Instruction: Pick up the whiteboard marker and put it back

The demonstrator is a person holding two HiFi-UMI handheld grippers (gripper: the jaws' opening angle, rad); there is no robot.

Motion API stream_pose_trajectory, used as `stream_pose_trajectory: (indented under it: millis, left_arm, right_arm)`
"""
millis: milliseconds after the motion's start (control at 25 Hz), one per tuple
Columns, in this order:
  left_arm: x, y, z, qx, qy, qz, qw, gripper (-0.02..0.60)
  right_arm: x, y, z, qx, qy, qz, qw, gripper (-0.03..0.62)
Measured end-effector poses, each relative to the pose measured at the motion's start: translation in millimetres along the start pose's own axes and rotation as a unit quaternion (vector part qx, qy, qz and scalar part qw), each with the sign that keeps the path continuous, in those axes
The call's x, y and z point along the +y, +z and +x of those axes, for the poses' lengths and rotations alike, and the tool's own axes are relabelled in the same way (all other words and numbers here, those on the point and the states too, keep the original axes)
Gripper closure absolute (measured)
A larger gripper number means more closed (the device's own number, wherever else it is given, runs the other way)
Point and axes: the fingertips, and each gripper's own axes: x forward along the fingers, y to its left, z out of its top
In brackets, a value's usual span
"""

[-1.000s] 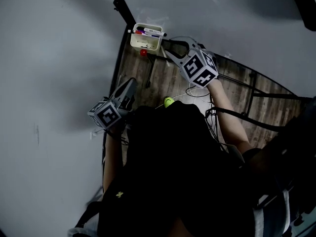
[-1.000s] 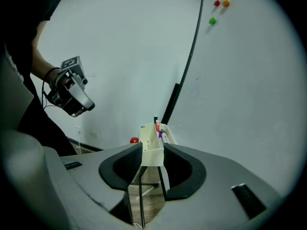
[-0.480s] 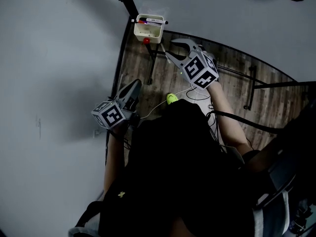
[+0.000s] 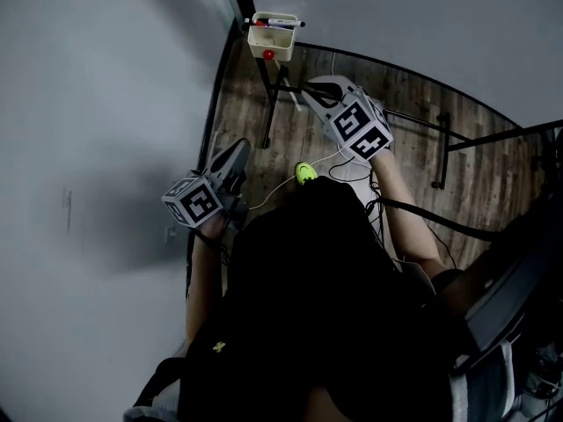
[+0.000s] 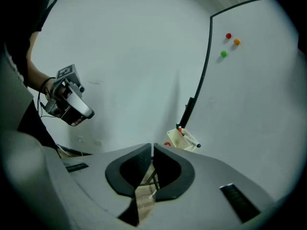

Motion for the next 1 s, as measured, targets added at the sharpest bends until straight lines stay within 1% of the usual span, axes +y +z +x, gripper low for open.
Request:
stream_pose_trajectory:
  millis: [40,360,520,720,880,1000]
  left_arm:
    - [-2.1,-2.4,-4.6,0.001,-0.003,0.0,1.0,0.549]
    - [-17.1,-25.2,-46.1,0.003,-0.032,0.007,0.9995,0.549]
    - [-25.5,-44.6,-68.9,0.007,-0.046,0.0,0.9989,0.549]
    - [-39.9,-78.1,-86.5,0.023,-0.066,-0.017,0.9974,0.549]
    - [-51.5,-104.7,-94.8,0.044,-0.075,-0.022,0.9959,0.549]
    - [-59.6,-116.6,-100.4,0.049,-0.081,-0.025,0.9952,0.549]
  right_arm:
    - [4.6,1.9,-4.0,0.0,-0.006,0.002,1.0,0.594]
    - [60.9,10.8,-36.6,0.011,-0.025,0.004,1.0,0.594]
    - [101.0,7.0,-54.4,0.027,-0.02,0.007,0.999,0.594]
    - [144.1,1.7,-86.0,0.031,-0.014,0.046,0.998,0.594]
    - [168.8,-0.1,-105.8,0.022,-0.006,0.082,0.996,0.595]
    - [183.4,-1.2,-113.8,0.017,0.001,0.097,0.995,0.595]
